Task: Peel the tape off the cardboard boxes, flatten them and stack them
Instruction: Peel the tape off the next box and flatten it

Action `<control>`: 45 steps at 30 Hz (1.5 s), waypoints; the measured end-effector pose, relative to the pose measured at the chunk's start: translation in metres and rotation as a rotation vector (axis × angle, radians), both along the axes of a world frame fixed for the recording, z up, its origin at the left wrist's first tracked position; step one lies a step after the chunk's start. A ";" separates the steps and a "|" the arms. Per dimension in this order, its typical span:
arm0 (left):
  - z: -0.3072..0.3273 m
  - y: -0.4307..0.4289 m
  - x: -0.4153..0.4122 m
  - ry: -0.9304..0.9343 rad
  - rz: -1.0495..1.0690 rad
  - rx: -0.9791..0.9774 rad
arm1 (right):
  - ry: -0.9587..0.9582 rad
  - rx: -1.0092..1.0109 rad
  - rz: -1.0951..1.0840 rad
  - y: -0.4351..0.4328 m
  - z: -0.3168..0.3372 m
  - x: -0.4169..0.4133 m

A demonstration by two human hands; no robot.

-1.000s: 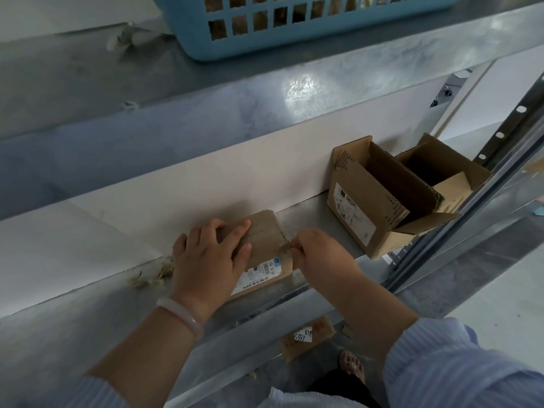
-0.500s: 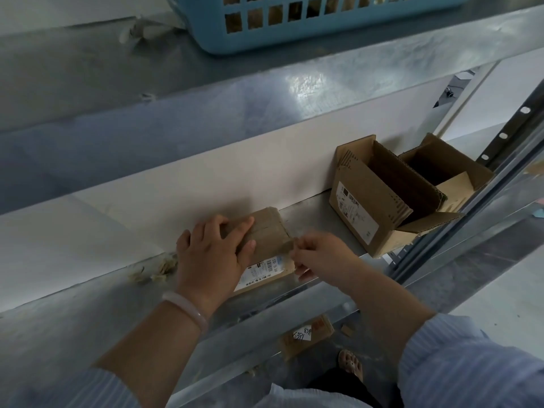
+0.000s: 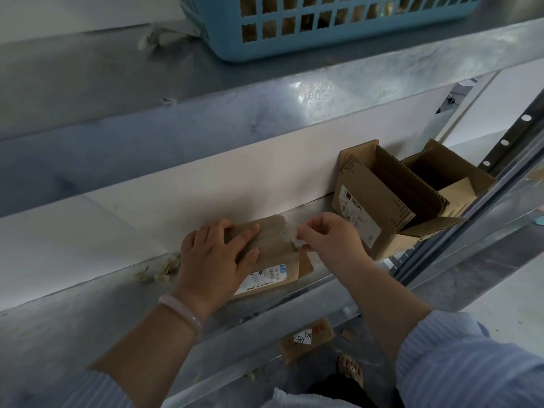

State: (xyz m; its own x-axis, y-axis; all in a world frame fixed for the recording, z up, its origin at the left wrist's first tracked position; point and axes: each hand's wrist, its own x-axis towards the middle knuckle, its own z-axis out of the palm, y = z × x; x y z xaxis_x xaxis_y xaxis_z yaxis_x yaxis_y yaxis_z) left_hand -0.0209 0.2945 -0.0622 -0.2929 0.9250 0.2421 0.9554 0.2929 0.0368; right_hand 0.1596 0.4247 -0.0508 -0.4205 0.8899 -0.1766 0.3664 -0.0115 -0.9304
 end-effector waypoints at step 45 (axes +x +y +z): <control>0.000 -0.013 -0.028 -0.260 -0.230 0.069 | 0.024 0.094 0.408 0.019 -0.018 0.003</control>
